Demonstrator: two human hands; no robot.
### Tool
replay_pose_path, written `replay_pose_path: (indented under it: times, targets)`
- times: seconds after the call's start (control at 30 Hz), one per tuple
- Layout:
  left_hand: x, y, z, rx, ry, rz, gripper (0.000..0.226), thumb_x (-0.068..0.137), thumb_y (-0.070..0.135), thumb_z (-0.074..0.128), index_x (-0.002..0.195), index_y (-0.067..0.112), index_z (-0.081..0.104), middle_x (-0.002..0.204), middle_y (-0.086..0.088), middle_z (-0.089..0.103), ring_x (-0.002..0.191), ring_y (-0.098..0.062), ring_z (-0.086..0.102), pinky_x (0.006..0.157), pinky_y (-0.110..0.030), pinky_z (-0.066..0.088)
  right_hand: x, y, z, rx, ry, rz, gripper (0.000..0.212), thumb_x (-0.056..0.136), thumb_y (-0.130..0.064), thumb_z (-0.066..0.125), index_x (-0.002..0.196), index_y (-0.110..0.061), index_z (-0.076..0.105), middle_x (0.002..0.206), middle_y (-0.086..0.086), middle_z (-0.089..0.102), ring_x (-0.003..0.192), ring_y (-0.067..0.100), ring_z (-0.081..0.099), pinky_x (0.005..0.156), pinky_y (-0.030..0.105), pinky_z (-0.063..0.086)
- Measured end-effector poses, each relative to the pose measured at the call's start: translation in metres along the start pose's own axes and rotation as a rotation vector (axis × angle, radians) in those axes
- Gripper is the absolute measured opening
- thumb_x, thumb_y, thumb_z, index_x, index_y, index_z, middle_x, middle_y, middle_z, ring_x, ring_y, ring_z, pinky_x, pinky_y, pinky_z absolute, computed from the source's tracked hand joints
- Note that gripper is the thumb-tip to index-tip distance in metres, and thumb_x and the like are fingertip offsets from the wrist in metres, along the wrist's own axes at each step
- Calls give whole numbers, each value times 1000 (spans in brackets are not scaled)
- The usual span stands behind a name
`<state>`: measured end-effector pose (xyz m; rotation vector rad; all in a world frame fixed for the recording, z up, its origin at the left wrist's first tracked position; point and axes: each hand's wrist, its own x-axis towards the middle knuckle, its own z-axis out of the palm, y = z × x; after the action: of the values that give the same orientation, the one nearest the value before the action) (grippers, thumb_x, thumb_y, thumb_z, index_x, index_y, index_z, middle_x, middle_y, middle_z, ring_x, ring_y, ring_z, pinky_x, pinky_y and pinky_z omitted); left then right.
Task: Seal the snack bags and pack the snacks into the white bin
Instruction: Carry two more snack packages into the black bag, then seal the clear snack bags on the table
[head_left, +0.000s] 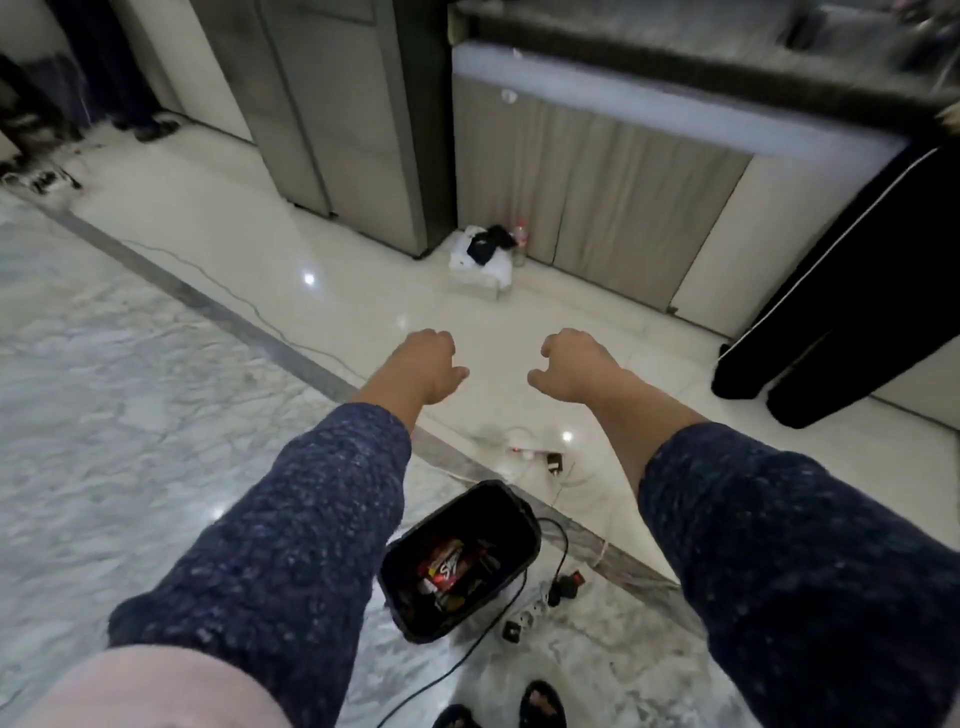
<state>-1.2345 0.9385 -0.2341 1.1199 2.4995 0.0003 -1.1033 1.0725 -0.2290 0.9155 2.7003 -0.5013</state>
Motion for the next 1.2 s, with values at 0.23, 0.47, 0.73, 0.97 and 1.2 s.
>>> replay_pose_path:
  times: [0.23,0.47,0.73,0.97,1.2]
  targets:
    - [-15,75,-103,155,209,245,49,94,38,49,130,5,50,131,-16,52,122,-32,47,101,-39,40,-67,26,-103,-63,233,170,45,88,-36,52,113,1,61,119,17,61,107,35,57,84,32,49]
    - [-40,158,-153,214,288,564,53,93,40,50,134,6,47,137,-16,47,128,-33,43,103,-40,39,-160,58,-146,-17,394,466,54,91,-40,50,130,-2,51,130,16,55,117,33,54,97,39,48]
    - [-105,258,-128,275,237,934,51,93,40,52,132,7,48,131,-14,51,120,-31,49,100,-41,43,-293,93,-119,136,515,839,48,90,-33,53,124,0,53,127,17,55,114,34,55,96,38,47]
    - [-215,360,-65,350,140,1265,53,93,39,52,134,6,47,135,-14,51,125,-32,47,105,-40,40,-462,108,-66,215,590,1194,52,90,-34,54,131,-3,49,135,16,52,123,32,50,102,38,44]
    - [-382,454,16,364,41,1588,56,91,43,54,134,8,46,137,-12,49,125,-31,47,104,-42,41,-641,104,-3,286,656,1517,51,91,-33,53,131,-1,49,134,15,52,123,31,50,101,38,45]
